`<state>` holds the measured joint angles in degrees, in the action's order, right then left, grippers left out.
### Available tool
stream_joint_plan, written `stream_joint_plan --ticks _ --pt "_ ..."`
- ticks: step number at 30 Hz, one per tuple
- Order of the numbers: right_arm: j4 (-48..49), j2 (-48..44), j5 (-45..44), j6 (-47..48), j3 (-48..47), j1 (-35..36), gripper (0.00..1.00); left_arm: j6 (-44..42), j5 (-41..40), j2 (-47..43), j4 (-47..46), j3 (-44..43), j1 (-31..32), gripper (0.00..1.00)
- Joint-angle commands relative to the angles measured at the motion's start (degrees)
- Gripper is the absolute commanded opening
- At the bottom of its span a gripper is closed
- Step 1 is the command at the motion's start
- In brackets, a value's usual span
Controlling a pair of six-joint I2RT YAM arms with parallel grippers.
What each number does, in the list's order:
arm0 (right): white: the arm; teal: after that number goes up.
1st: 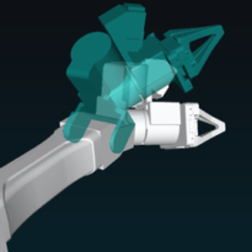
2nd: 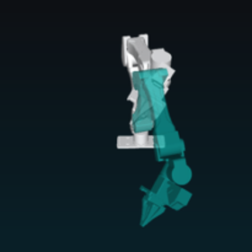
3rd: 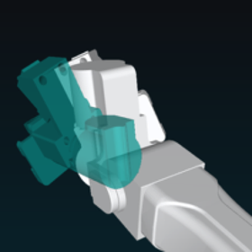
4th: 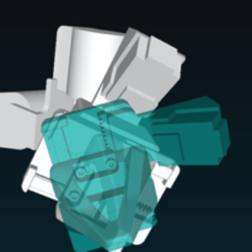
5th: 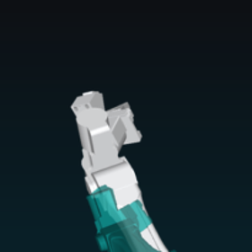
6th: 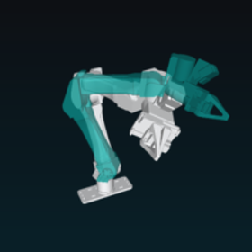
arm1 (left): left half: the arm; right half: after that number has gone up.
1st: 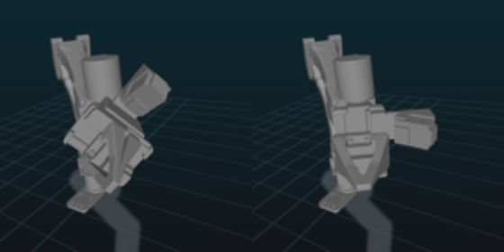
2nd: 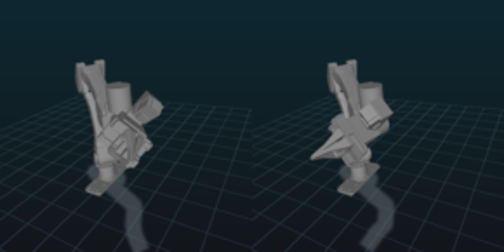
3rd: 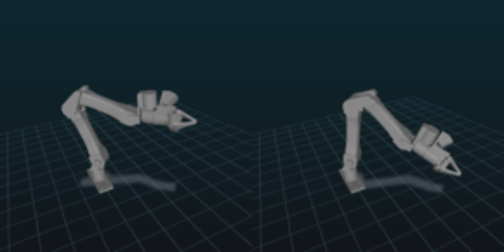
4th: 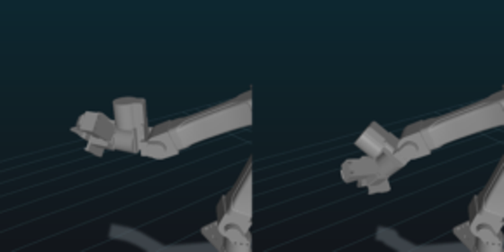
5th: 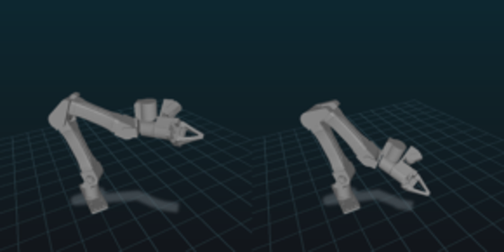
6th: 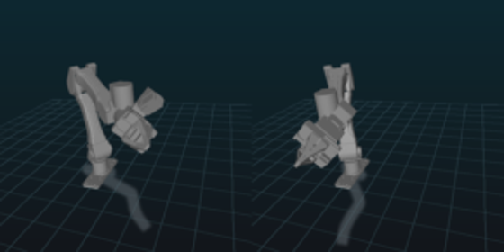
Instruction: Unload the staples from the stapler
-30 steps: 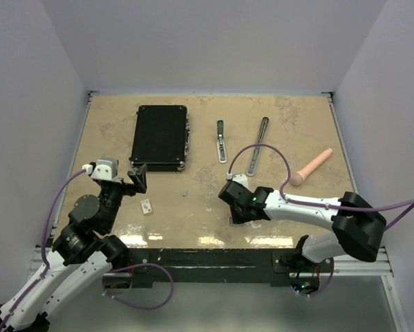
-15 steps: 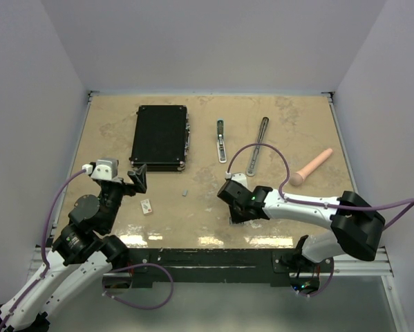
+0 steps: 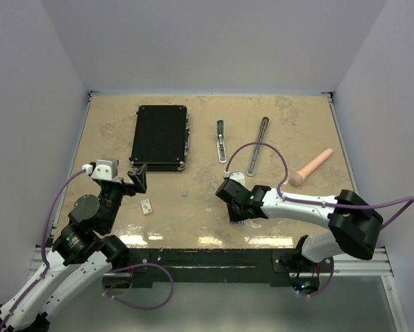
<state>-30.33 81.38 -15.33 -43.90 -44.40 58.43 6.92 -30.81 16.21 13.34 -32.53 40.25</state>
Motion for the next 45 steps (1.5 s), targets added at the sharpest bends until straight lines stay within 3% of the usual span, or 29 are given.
stream_joint_plan --ticks 1,38,45 --pt "0.7 -0.3 -0.7 -0.8 -0.8 -0.2 0.16 0.3 0.2 -0.1 -1.8 -0.6 0.1 0.91" --pt "-3.9 -4.2 -4.3 -1.8 -1.1 -0.2 0.15 0.3 0.1 -0.4 -1.7 -0.7 0.1 0.91" --pt "1.3 -4.4 -0.6 -0.4 -0.4 -0.1 0.14 0.4 0.3 -0.1 -1.7 -0.5 0.1 0.91"
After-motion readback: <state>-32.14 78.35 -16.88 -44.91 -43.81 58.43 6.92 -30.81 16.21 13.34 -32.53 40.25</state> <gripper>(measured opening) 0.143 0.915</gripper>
